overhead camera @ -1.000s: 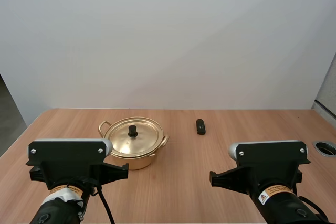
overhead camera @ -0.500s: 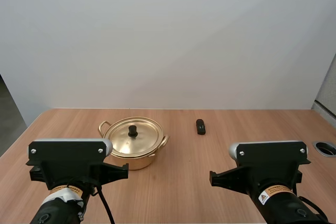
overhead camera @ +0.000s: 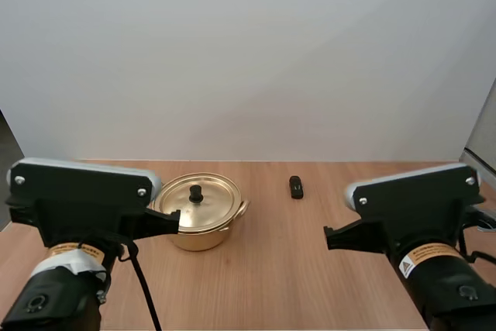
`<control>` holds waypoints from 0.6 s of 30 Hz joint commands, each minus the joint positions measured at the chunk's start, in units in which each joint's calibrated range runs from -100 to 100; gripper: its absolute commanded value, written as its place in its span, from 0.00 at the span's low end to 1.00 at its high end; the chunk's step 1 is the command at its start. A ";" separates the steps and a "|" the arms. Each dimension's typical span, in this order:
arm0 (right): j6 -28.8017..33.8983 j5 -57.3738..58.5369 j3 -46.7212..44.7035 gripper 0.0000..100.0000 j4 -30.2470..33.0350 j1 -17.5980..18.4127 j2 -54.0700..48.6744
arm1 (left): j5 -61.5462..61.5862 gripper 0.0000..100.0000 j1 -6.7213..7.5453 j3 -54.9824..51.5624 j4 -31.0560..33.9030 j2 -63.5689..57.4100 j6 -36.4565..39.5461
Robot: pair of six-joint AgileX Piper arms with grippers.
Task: Open the pot, put the car inside, and close it
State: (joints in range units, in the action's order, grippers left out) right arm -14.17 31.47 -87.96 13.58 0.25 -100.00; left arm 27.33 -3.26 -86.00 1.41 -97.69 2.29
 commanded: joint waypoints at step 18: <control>-24.18 33.92 21.73 0.00 -27.43 -0.88 0.49 | 41.77 0.00 0.17 29.20 -33.91 41.86 -42.88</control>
State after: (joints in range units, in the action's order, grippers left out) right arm -26.86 65.17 -66.29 0.00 -0.52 -99.45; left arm 57.85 -3.09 -60.81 -13.73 -78.75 -15.63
